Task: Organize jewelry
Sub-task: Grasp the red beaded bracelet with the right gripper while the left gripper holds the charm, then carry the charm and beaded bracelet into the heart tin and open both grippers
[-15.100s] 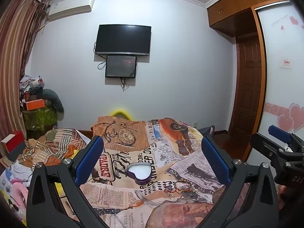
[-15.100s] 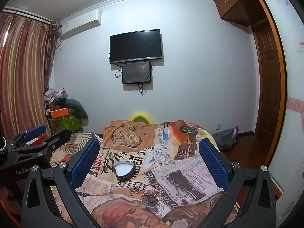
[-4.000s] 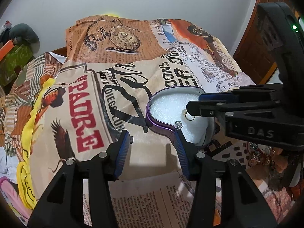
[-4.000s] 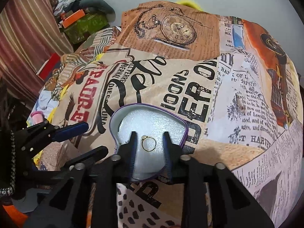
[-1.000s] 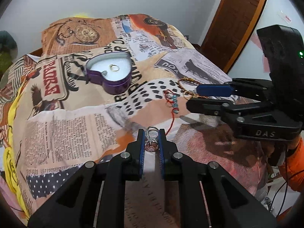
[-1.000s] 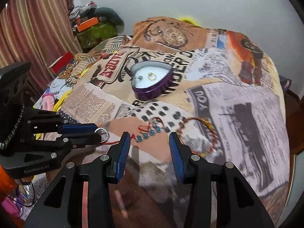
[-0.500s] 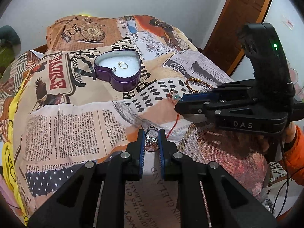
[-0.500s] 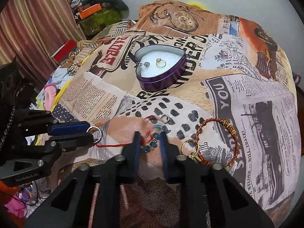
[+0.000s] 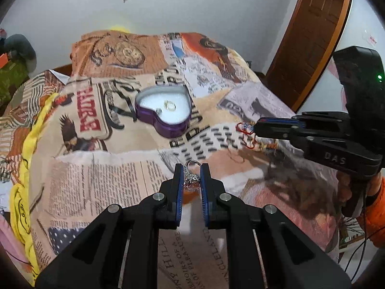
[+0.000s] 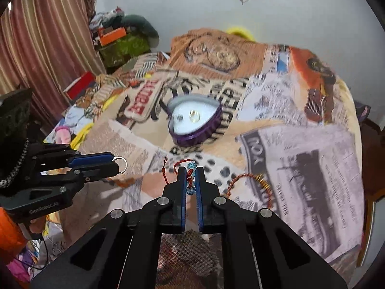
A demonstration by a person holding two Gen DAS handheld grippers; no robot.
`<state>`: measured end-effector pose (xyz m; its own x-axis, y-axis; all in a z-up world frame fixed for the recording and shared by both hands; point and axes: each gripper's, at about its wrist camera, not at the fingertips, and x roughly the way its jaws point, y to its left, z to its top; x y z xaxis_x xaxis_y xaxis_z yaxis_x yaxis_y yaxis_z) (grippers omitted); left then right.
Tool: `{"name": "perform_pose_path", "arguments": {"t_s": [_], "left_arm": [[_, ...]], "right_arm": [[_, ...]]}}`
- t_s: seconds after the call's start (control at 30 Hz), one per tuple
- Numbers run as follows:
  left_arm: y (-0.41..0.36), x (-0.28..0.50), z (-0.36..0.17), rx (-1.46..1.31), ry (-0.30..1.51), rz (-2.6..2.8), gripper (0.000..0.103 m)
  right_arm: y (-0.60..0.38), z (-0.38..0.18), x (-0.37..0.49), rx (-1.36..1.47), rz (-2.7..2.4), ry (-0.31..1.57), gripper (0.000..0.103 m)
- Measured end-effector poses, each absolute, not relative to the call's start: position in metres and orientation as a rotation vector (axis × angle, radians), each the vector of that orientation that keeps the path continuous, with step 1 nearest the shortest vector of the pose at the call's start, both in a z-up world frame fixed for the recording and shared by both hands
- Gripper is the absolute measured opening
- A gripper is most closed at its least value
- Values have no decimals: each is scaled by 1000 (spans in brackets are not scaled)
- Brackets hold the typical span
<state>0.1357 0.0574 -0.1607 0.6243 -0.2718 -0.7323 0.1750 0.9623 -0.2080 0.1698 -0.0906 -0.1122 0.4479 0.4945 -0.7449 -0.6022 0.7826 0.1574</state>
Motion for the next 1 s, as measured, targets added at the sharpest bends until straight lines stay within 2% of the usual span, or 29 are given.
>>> {"name": "perform_pose_path", "arguments": {"t_s": [0.57, 1.0], "left_arm": [[68, 174, -112, -93, 728, -203, 12], [82, 229, -123, -126, 742, -172, 12]], "right_arm": [[-88, -59, 195, -99, 643, 716, 6], [-63, -63, 229, -110, 642, 706, 6]]}}
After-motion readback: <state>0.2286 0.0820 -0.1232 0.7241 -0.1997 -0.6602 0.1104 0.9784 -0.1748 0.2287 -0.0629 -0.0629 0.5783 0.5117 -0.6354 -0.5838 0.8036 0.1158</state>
